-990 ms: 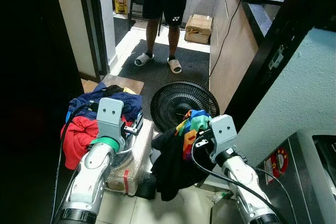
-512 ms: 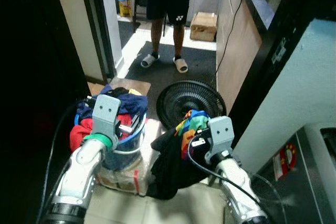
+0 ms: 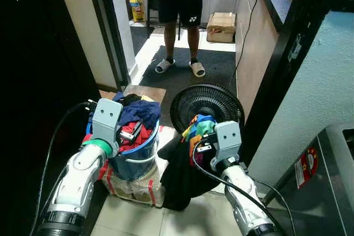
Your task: Clothes washing
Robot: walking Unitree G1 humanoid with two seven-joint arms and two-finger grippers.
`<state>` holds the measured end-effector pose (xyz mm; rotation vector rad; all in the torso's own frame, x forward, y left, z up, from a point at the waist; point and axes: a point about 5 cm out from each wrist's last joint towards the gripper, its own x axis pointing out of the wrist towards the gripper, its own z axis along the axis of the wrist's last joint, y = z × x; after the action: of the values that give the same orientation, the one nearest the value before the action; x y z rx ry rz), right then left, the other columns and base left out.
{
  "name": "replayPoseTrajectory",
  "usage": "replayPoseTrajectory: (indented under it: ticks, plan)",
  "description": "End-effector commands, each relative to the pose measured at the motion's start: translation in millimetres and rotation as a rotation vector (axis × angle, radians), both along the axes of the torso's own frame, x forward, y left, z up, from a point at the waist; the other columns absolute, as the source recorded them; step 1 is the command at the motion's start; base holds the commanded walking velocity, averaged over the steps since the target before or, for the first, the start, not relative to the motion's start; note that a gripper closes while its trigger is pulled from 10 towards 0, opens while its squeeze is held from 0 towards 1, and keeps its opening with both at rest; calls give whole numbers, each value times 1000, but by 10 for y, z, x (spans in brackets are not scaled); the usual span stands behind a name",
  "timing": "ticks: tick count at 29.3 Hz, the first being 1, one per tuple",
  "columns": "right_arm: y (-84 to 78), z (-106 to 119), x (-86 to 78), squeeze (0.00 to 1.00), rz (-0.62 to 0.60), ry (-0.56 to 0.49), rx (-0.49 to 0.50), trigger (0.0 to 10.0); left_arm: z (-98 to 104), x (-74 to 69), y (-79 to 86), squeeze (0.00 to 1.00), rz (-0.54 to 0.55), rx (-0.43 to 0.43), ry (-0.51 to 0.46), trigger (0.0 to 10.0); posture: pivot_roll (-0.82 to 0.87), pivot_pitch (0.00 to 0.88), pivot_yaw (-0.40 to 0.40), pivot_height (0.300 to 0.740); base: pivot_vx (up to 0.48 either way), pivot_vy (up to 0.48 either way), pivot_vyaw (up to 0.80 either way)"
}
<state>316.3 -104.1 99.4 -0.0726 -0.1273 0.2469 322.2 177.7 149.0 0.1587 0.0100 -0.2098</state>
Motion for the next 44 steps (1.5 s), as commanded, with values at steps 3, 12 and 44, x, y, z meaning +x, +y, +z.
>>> replayPoseTrajectory:
  ticks: [3,12,44]
  plan:
    - [-4,-68,-53,0,2,12,-8,10000,-80,-24,-28,0,9,-23,30,10000,116,0,85,740,0,0,0]
    - [-96,-45,-24,0,-26,2,-31,10000,-115,-11,-154,0,-10,-55,36,10000,89,0,64,740,0,0,0]
    - [-129,-29,28,0,-22,4,-53,10000,-131,-10,-180,0,15,-89,32,10000,102,0,35,740,0,86,0]
